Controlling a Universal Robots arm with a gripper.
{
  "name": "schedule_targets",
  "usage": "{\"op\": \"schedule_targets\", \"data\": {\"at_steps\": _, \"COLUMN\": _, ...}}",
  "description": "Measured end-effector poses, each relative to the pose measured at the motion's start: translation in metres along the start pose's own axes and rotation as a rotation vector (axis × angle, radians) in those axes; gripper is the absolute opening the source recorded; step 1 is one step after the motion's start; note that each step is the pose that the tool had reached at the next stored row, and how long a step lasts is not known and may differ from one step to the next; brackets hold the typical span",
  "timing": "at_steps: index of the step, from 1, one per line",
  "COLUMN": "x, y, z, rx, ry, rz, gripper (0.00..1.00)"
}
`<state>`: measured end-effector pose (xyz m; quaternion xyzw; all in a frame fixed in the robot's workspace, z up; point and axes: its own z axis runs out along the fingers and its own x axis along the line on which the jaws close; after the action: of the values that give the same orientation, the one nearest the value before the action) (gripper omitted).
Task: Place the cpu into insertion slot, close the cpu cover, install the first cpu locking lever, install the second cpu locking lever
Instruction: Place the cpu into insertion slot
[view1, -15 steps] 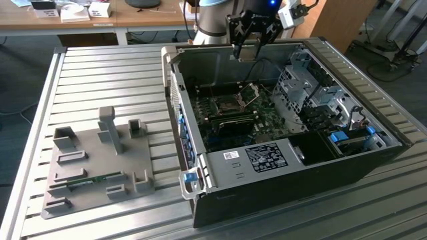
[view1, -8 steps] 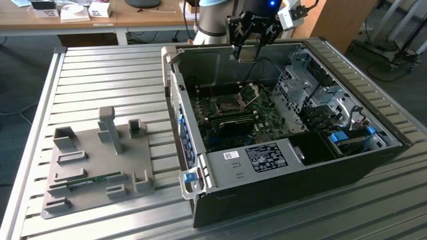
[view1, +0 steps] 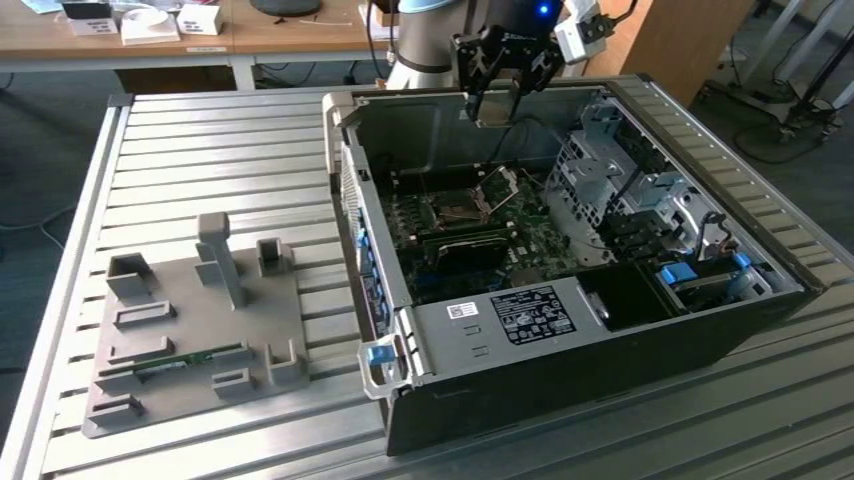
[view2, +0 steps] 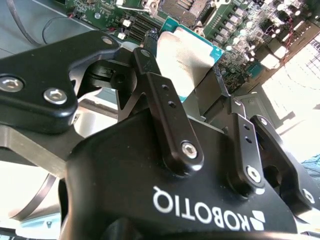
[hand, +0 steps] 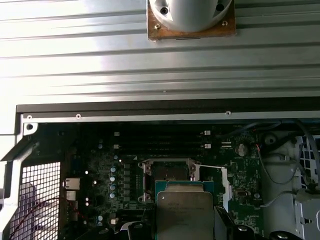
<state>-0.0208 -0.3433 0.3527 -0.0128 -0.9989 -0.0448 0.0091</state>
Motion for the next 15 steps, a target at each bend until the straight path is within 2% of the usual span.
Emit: {"op": "schedule_targets", "data": {"at_steps": 15, "x": -0.0001, "y": -0.0006, "z": 0.0066, "rx": -0.0001, "ry": 0.0000, "rz": 0.000, "gripper": 0.54}}
